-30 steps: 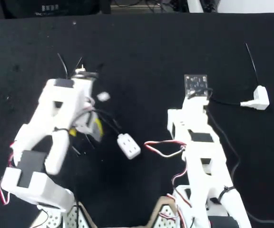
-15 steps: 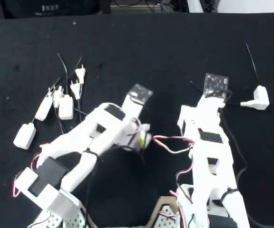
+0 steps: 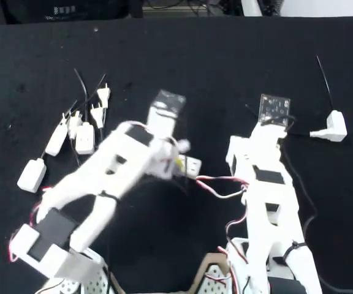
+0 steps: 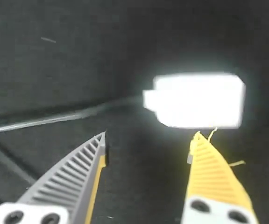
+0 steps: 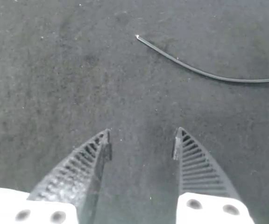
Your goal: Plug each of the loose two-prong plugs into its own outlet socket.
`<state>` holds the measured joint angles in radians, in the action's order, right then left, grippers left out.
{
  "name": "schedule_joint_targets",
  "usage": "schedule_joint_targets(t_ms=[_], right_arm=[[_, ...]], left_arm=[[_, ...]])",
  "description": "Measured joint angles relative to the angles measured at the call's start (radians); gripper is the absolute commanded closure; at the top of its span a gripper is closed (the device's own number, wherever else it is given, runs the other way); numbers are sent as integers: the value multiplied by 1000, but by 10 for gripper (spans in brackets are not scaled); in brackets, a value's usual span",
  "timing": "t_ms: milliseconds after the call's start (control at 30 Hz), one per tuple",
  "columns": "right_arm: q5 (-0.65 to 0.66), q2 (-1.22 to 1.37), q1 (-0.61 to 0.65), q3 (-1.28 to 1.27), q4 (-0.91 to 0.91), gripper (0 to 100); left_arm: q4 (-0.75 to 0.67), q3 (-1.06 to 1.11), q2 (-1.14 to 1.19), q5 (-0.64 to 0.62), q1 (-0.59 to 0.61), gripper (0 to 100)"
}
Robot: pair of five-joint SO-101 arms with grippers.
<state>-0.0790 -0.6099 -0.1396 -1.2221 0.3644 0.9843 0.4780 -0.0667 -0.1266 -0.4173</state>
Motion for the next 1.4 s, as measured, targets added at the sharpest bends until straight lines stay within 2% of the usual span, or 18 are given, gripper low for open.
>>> schedule_joint_targets(t_ms=[67, 300, 467, 567, 700, 967, 1400], right_arm=[[0, 0, 0, 0, 0, 800], [0, 0, 0, 0, 0, 800], [0, 0, 0, 0, 0, 800], [0, 0, 0, 0, 0, 800], [0, 0, 0, 0, 0, 800], [-2, 0, 0, 0, 0, 800], [-2, 0, 0, 0, 0, 800]], left_arm=[[8, -23, -3, -28, 69, 717], [-46, -29, 57, -247, 264, 718], [-84, -29, 141, -407, 322, 718], [-84, -32, 178, -460, 331, 718], [-15, -51, 193, -437, 331, 718], [201, -57, 196, -241, 333, 719], [344, -104, 196, -226, 333, 719]])
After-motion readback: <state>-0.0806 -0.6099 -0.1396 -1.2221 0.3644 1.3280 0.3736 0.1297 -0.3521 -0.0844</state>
